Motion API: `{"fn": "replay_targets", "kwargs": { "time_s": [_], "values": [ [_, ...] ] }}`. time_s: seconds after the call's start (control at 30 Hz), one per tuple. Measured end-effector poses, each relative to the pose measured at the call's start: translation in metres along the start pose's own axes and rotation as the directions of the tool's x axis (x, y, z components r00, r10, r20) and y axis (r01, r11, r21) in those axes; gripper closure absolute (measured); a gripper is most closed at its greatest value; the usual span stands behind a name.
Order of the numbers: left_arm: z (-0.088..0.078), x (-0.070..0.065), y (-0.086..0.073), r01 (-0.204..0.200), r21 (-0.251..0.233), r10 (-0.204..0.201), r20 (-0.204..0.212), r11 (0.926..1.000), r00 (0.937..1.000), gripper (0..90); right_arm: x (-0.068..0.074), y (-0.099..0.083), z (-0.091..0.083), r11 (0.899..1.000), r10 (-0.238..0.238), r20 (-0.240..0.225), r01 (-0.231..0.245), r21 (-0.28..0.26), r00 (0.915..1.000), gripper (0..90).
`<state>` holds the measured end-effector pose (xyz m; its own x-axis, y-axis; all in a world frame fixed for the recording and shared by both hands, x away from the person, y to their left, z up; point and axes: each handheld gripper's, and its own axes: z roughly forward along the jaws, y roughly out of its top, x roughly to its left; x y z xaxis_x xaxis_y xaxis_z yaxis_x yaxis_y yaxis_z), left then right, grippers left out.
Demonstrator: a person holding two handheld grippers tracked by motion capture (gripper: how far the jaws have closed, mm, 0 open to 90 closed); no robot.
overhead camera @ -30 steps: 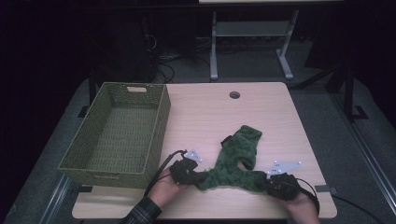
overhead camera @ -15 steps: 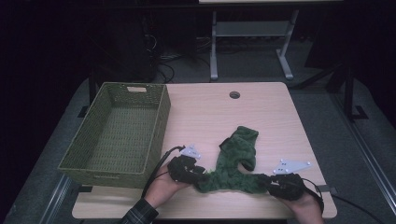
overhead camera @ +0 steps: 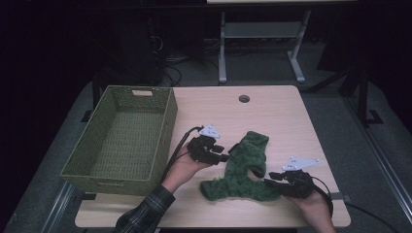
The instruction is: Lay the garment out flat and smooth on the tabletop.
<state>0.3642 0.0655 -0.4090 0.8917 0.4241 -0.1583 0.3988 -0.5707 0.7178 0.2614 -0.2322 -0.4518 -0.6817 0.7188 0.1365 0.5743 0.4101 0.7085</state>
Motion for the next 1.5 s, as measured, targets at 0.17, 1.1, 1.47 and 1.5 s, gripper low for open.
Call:
{"fn": "replay_targets", "kwargs": {
  "time_s": [0.17,1.1,1.47,1.5],
  "values": [
    [0.020,0.014,0.010,-0.022,0.024,0.022,0.003,0.9995,0.9998,52.7,0.002,0.001,0.005,1.000,0.000,0.002,0.000,0.004,1.0000,62.4],
    [0.019,0.014,0.015,0.031,-0.011,-0.030,0.053,0.9995,0.9982,83.2,0.004,0.006,0.023,0.998,0.056,0.044,-0.056,0.011,0.9975,61.4],
    [0.005,0.011,0.016,0.037,-0.036,-0.035,0.053,0.9987,0.9980,83.4,-0.009,0.015,0.022,0.998,0.056,0.119,-0.054,-0.016,0.9913,80.7],
    [0.002,0.011,0.016,0.038,-0.043,-0.036,0.051,0.9983,0.9980,83.5,-0.011,0.017,0.019,0.998,0.058,0.118,-0.055,-0.025,0.9914,80.8]
  ]
}}
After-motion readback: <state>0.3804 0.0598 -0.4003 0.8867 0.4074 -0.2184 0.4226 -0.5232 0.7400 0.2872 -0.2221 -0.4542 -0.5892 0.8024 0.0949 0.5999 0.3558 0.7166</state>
